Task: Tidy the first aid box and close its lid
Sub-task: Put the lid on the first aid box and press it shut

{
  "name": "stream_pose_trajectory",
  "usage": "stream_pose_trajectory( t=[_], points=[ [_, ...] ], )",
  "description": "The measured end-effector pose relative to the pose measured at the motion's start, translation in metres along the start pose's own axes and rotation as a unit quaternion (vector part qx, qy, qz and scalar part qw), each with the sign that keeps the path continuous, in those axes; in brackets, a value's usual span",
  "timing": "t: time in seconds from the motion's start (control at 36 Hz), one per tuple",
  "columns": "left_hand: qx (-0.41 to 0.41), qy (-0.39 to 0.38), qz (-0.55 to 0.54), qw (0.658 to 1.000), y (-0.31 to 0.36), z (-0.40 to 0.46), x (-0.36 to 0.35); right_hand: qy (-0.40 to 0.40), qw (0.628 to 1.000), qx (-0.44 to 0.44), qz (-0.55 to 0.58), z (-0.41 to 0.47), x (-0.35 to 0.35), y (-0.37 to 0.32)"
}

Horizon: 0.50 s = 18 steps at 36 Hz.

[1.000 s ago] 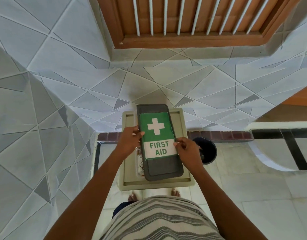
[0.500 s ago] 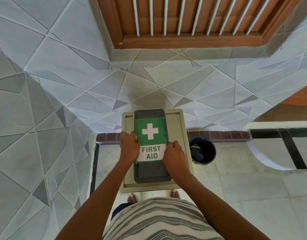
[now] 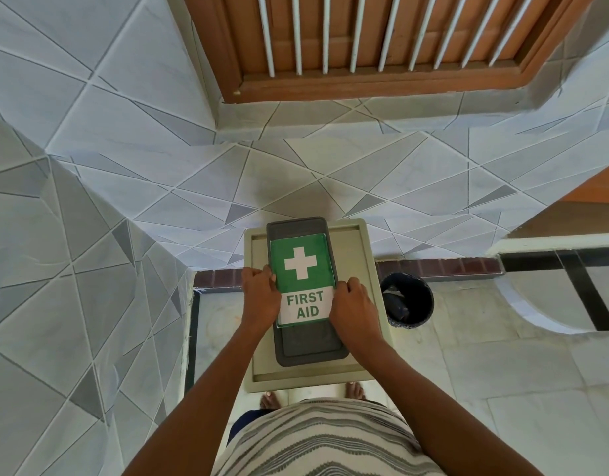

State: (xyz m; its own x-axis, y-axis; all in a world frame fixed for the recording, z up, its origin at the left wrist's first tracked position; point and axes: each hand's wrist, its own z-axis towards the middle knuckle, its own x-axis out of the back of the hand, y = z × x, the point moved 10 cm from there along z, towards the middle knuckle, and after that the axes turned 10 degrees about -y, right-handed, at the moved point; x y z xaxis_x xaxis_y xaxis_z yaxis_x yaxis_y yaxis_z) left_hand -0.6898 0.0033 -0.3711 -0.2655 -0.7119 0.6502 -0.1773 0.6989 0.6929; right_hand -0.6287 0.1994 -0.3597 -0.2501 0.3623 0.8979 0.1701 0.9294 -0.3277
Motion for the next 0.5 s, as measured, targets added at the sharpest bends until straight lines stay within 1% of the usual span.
stream_pose_trajectory(
  t=[0.19,0.28,0.39,0.5],
  points=[
    [0.017,-0.011,-0.016,1.000,-0.017,0.010,-0.002,0.001,1.000,-0.013,0.006,0.005,-0.003,0.007],
    [0.035,-0.015,-0.032,0.999,-0.019,0.011,-0.002,-0.010,0.999,-0.033,0.033,0.009,-0.004,0.012],
    [0.054,-0.018,-0.058,0.997,-0.015,0.006,0.001,-0.045,0.997,-0.043,0.053,0.015,-0.005,0.016],
    [0.059,-0.025,-0.069,0.996,-0.015,0.009,0.005,-0.034,0.991,-0.064,0.109,0.023,0.003,0.031]
  ],
)
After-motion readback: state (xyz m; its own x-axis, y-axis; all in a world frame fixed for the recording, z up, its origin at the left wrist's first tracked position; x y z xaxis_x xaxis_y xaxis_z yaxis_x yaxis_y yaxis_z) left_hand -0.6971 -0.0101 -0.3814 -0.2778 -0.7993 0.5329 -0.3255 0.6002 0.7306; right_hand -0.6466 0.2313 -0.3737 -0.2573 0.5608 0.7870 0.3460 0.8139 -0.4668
